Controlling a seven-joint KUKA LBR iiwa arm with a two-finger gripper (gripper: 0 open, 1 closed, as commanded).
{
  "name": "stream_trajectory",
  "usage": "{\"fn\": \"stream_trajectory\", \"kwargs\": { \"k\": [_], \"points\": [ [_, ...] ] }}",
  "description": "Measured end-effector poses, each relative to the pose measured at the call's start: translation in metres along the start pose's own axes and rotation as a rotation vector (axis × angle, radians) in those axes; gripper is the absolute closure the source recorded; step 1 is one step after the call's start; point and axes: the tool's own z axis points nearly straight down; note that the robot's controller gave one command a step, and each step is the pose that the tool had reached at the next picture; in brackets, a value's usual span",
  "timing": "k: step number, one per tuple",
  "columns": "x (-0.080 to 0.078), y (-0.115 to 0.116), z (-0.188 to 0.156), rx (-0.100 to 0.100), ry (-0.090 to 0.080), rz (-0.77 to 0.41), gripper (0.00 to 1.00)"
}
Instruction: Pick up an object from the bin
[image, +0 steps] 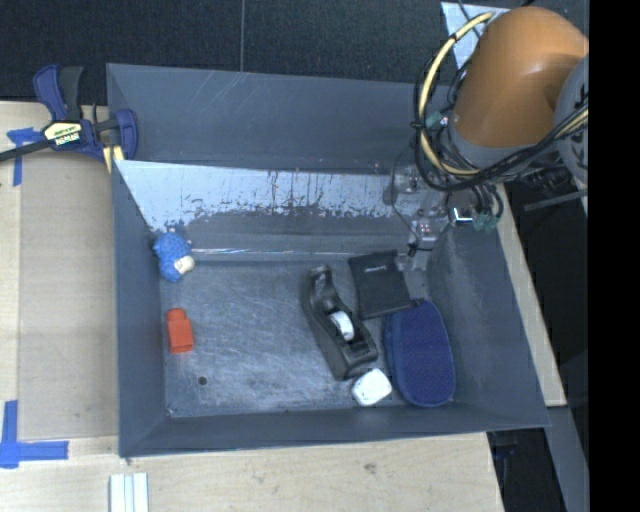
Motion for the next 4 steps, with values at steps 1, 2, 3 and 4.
{"fn": "stream_trajectory", "kwargs": {
  "k": [1, 2, 3, 4],
  "points": [
    [0.003, -0.024, 0.109, 0.000, 0.000, -0.060, 0.00],
    [0.013, -0.032, 0.175, -0.001, -0.003, -0.002, 0.00],
    [0.011, -0.032, 0.170, 0.000, -0.011, -0.004, 1.00],
    [0.011, -0.032, 0.171, 0.000, -0.010, -0.004, 0.00]
  ]
}}
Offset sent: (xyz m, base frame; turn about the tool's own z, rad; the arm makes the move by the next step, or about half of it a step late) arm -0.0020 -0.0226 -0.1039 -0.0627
